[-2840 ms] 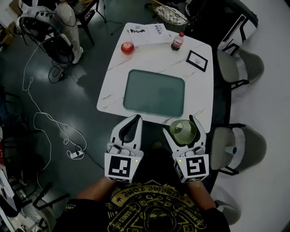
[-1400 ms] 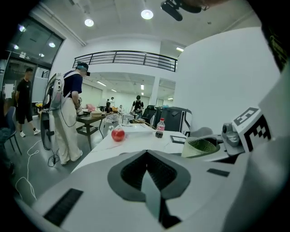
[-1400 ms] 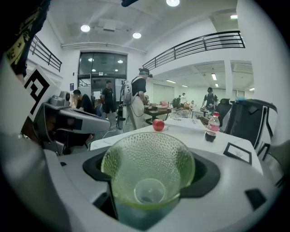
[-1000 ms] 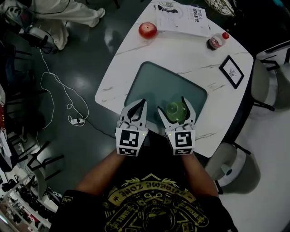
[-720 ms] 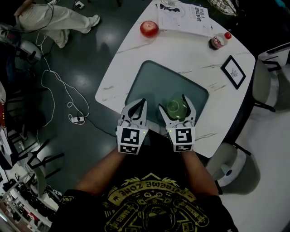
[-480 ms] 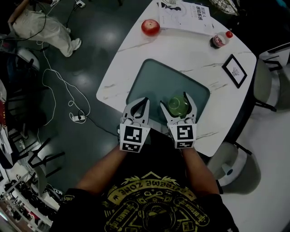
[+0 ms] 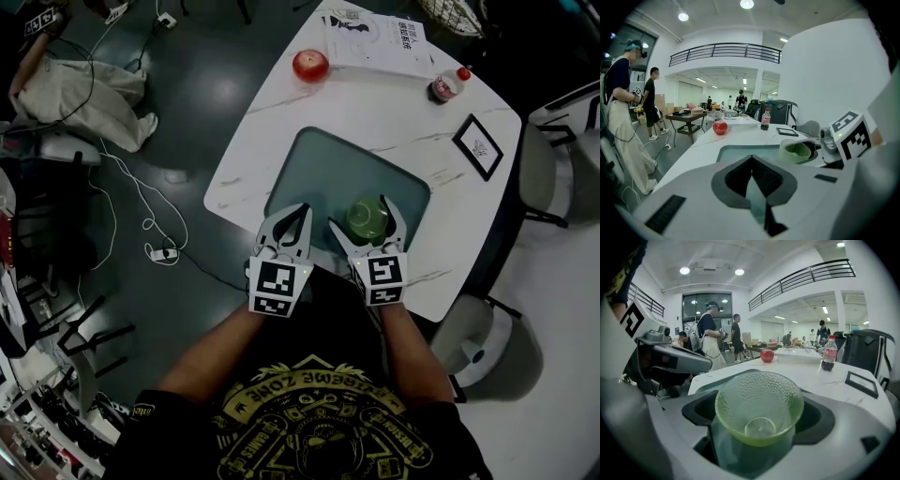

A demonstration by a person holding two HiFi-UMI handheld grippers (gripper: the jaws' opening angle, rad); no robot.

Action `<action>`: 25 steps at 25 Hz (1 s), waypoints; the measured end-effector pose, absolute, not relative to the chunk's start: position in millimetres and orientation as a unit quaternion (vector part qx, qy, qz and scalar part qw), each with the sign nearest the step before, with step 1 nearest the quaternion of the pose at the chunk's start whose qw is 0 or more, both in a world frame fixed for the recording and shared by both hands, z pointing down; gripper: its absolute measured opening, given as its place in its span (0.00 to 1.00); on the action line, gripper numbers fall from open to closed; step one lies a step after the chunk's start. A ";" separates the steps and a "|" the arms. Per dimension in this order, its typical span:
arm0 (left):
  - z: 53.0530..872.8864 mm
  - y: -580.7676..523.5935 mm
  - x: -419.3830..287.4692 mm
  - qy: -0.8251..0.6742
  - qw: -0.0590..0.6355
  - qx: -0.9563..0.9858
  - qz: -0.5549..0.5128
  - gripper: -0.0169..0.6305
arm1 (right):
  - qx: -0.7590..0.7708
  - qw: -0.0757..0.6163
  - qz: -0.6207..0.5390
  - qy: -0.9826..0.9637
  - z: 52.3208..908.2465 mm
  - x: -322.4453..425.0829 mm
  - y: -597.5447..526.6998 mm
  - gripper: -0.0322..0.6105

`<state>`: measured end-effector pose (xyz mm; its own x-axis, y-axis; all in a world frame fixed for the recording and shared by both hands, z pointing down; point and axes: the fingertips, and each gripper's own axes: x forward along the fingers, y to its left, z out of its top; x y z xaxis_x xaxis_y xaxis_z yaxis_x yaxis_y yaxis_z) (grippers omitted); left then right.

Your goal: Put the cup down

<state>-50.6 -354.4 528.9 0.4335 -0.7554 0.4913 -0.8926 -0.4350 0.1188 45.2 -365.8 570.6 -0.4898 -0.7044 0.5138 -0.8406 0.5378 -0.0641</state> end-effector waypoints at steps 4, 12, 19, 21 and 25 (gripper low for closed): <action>513.6 -348.5 -52.5 -0.498 0.174 0.832 0.170 0.04 | 0.477 0.218 0.147 -0.839 559.5 54.3 -355.7 0.78; 471.8 -321.0 -55.7 -0.482 0.149 0.853 0.137 0.04 | 0.561 0.182 0.126 -0.798 502.8 81.5 -318.7 0.78; 435.9 -283.6 -60.4 -0.466 0.127 0.867 0.125 0.04 | 0.606 0.137 0.116 -0.775 439.0 74.1 -272.8 0.49; 426.7 -273.5 -63.9 -0.464 0.125 0.869 0.119 0.04 | 0.610 0.132 0.120 -0.772 426.5 67.8 -258.8 0.40; 410.0 -252.1 -71.9 -0.462 0.140 0.870 0.100 0.04 | 0.620 0.133 0.127 -0.763 404.8 58.4 -229.4 0.18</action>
<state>-71.9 -252.1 410.0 0.5526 -0.7763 0.3032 -0.8323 -0.5330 0.1521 58.4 -229.4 404.8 -0.1951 -0.9124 0.3598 -0.9797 0.1984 -0.0283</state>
